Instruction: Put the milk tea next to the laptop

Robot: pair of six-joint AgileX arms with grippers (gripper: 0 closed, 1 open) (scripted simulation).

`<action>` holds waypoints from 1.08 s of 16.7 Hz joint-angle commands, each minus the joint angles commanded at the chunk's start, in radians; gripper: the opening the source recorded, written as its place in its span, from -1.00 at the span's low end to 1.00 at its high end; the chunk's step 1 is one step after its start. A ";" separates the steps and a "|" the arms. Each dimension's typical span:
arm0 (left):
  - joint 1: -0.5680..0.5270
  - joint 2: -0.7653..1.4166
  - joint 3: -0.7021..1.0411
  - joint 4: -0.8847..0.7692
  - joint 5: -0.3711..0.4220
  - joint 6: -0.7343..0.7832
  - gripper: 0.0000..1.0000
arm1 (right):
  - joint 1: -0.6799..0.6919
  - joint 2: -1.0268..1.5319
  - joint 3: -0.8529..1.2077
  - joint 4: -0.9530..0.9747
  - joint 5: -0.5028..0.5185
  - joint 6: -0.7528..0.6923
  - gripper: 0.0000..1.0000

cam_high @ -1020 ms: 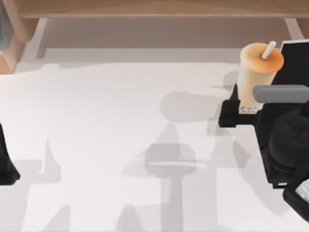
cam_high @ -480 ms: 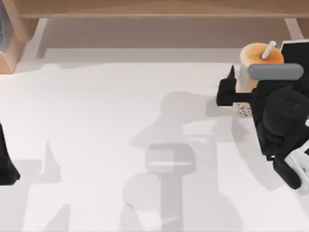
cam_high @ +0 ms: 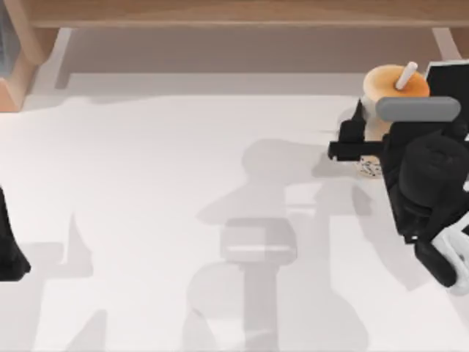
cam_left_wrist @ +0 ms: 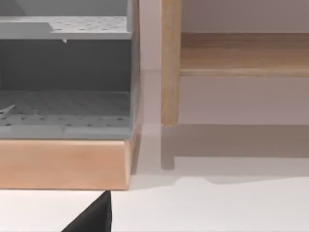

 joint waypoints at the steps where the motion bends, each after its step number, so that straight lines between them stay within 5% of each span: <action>1: 0.000 0.000 0.000 0.000 0.000 0.000 1.00 | 0.000 0.000 0.000 0.000 0.000 0.000 -0.21; 6: 0.000 0.000 0.000 0.000 0.000 0.000 1.00 | 0.000 0.000 0.000 0.000 0.000 0.000 -0.96; 18: 0.000 0.000 0.000 0.000 0.000 0.000 1.00 | 0.001 -0.025 -0.001 -0.024 -0.001 0.002 -1.00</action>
